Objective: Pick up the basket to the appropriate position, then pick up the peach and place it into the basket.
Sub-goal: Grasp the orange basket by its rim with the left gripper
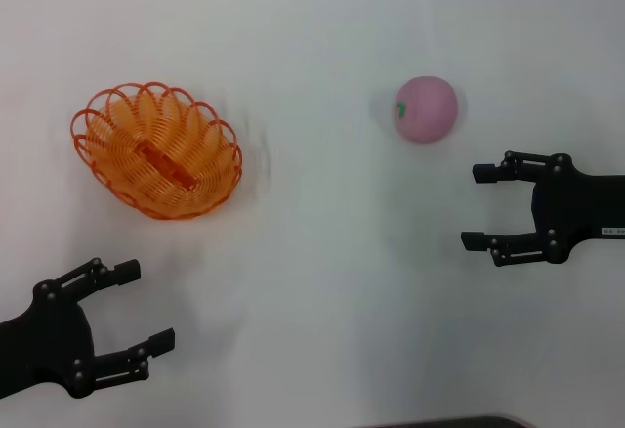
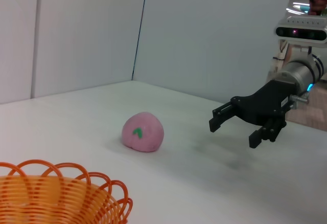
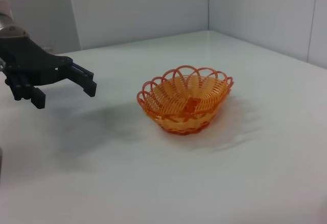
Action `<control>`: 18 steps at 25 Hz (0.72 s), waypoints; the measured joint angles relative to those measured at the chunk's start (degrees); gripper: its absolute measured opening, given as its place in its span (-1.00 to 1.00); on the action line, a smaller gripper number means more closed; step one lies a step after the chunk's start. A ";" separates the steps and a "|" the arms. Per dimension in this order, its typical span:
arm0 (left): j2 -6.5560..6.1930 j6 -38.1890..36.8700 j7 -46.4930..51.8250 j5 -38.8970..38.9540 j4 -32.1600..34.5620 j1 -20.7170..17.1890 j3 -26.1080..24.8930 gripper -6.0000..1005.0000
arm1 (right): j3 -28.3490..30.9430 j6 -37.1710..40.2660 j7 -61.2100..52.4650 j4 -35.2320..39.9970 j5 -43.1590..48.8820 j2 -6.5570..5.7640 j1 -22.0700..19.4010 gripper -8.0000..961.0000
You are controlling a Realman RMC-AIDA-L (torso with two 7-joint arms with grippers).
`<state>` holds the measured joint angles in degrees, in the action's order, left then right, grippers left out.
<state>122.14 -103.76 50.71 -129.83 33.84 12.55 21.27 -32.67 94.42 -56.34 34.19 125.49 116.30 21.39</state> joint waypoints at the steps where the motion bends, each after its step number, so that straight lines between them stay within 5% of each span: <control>1: 0.02 0.01 0.00 0.06 0.00 -0.02 0.00 0.80 | 0.04 -0.01 0.00 0.00 -0.05 0.03 0.00 0.87; 12: 0.03 0.39 0.04 0.37 -0.09 -0.06 -0.87 0.80 | 0.74 -0.03 0.00 -0.02 -0.15 0.26 -0.04 0.87; 18: 0.02 1.18 11.06 0.41 0.25 1.21 -5.70 0.80 | 1.47 -0.25 -0.46 -0.30 0.00 0.24 0.11 0.87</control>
<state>122.16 -102.58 61.77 -129.42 34.09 13.77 15.57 -31.20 94.17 -56.80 33.89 125.49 116.54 21.51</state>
